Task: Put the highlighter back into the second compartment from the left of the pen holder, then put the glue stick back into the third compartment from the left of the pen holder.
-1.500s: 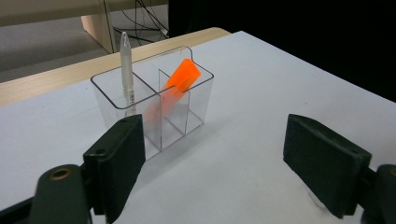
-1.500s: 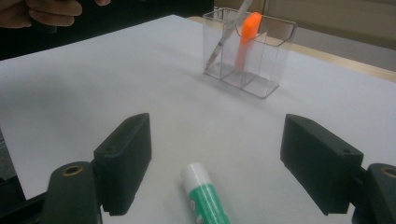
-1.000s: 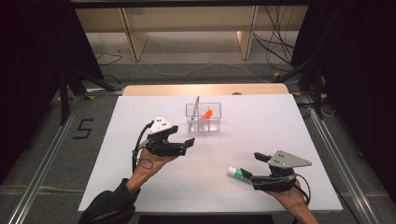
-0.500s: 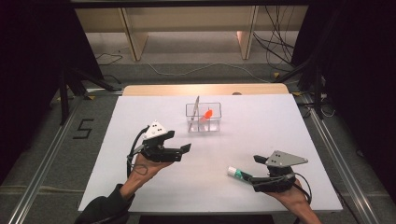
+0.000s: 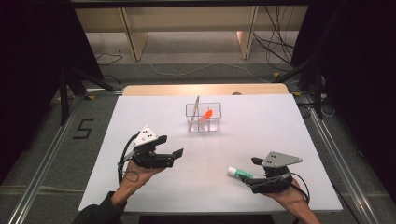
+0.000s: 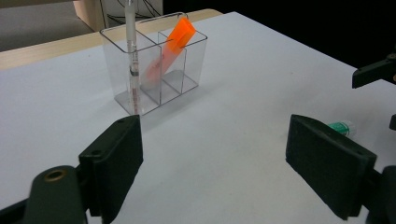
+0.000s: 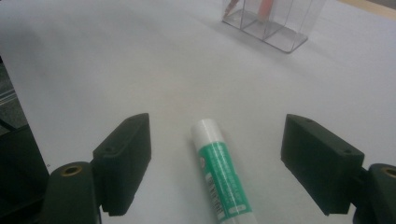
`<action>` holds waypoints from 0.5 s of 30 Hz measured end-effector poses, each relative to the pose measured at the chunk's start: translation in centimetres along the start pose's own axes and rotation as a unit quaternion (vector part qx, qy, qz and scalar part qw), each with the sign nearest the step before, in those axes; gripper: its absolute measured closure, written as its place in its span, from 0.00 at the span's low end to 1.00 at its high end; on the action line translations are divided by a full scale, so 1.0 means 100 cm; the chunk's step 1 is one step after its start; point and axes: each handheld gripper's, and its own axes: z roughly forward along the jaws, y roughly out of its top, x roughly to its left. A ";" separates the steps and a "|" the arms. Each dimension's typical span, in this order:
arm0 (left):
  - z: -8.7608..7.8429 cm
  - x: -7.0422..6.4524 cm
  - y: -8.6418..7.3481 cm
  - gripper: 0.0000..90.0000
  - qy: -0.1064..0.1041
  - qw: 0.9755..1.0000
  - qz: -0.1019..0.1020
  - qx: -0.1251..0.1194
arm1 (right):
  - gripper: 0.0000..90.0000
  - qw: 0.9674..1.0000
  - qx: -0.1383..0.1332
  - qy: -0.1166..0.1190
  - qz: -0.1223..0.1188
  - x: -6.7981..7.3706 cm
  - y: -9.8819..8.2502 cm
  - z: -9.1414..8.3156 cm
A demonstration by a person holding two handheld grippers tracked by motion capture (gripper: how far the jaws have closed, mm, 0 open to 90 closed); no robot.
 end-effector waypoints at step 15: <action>-0.015 0.000 -0.011 0.20 0.004 1.000 -0.002 -0.006 | 0.28 1.000 0.026 0.007 -0.009 -0.002 0.003 0.009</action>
